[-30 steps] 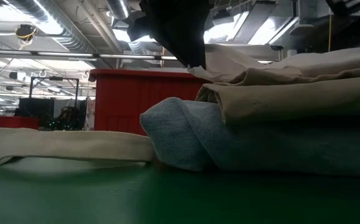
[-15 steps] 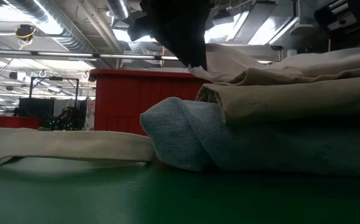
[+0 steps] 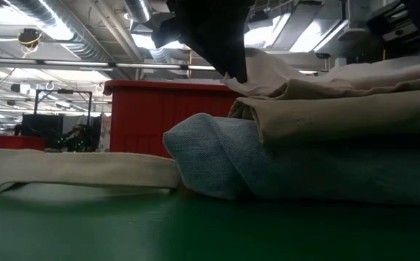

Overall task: Fold laundry
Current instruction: Fold the white underwear

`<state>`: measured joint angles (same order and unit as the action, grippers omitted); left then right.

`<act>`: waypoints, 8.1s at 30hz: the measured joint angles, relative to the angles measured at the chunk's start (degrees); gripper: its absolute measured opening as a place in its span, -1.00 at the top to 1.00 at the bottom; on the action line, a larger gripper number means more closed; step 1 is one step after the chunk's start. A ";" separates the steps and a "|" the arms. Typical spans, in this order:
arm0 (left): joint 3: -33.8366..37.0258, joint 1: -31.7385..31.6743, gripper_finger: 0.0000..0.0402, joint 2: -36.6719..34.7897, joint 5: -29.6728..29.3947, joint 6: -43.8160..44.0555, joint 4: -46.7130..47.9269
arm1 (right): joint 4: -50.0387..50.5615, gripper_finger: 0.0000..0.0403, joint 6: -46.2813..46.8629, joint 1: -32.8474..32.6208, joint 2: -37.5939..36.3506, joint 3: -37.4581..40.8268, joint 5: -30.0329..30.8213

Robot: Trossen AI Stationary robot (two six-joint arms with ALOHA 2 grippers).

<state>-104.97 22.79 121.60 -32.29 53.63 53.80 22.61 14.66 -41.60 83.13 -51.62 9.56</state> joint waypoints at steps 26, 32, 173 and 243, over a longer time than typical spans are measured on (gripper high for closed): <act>0.00 0.40 1.00 0.00 -0.11 -0.21 0.04 | 0.78 0.98 -0.11 0.00 -2.13 -2.12 0.17; 0.00 1.03 1.00 0.00 -1.38 -0.16 0.13 | 8.12 0.99 -0.17 -0.02 -7.30 -4.90 11.54; 0.00 -2.89 0.34 -0.04 0.00 -12.29 -0.29 | 28.05 0.97 6.34 8.24 -7.10 -0.33 1.86; 0.00 1.31 0.34 4.89 5.84 -31.76 -19.29 | 32.99 0.98 6.08 3.02 -7.17 -3.96 -6.77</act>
<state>-104.97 24.09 126.49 -26.46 21.87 34.51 55.59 20.73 -38.59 75.96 -55.57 2.80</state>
